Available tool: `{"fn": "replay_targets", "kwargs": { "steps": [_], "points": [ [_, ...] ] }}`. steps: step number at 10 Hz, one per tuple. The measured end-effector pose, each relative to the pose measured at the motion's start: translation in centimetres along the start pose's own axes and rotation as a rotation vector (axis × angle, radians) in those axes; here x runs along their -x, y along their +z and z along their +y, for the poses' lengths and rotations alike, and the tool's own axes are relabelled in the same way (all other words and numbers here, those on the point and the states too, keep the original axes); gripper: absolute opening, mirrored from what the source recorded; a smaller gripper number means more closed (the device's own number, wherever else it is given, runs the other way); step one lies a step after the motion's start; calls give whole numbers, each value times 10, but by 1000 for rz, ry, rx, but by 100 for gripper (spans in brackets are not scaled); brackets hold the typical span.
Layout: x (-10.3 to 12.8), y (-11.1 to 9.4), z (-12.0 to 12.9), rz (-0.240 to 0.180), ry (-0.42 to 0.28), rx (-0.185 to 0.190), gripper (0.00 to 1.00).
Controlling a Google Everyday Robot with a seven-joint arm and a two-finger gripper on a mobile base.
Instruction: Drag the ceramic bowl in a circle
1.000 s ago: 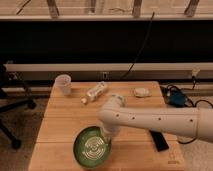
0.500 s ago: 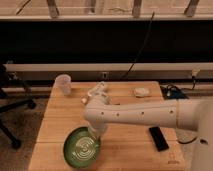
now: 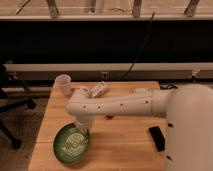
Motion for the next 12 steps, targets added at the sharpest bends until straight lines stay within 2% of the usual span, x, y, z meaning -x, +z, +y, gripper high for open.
{"fn": "replay_targets", "kwargs": {
  "steps": [3, 7, 9, 12],
  "points": [
    [-22, -9, 19, 26, 26, 13, 0],
    [-29, -26, 64, 78, 145, 20, 0],
    [-13, -31, 96, 95, 218, 21, 0],
    [26, -32, 139, 93, 319, 23, 0]
  ]
}}
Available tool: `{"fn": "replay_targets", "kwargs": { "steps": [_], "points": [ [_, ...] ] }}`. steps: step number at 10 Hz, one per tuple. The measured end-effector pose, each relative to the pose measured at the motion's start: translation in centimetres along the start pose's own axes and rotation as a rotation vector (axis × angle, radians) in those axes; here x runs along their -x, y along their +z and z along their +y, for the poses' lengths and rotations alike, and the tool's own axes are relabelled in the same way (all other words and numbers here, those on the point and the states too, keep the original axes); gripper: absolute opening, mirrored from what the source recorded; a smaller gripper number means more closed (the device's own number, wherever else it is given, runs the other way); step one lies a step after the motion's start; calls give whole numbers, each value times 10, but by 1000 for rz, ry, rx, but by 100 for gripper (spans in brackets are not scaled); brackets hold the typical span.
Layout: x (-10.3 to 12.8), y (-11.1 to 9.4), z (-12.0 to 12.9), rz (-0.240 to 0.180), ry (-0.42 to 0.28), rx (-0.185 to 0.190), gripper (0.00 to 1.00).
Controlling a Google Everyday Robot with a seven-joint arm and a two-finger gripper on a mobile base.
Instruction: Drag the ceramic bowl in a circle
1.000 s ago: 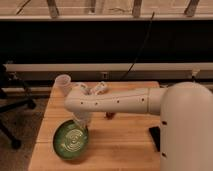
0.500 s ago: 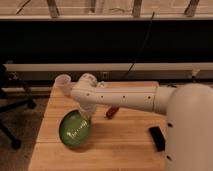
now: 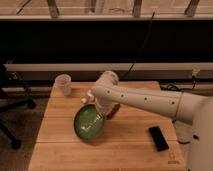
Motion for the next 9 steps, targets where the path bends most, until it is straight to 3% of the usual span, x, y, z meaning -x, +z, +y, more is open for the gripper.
{"fn": "replay_targets", "kwargs": {
  "steps": [2, 5, 9],
  "points": [
    [32, 1, 17, -24, 54, 7, 0],
    [68, 11, 18, -60, 68, 4, 0],
    [100, 40, 12, -83, -3, -31, 0]
  ]
}}
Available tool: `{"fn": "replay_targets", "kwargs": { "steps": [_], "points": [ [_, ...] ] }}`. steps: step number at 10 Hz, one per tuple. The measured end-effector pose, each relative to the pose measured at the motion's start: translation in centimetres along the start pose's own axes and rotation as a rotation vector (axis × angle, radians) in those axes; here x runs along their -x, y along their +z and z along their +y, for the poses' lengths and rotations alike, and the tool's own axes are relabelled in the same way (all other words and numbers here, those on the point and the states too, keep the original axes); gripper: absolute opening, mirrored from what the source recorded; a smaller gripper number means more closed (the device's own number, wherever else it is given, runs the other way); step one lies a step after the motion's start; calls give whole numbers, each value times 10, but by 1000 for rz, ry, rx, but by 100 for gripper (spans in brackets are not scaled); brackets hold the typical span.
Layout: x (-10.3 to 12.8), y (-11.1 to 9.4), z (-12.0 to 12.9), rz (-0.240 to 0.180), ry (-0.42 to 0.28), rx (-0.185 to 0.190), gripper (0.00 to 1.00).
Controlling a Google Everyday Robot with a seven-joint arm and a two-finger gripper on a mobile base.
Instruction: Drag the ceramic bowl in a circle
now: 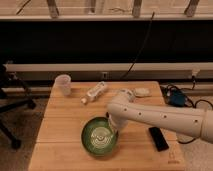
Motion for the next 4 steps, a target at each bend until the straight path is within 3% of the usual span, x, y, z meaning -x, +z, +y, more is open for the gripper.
{"fn": "replay_targets", "kwargs": {
  "steps": [2, 4],
  "points": [
    [7, 5, -10, 3, -27, -10, 0],
    [-2, -2, -11, 20, -15, -12, 0]
  ]
}}
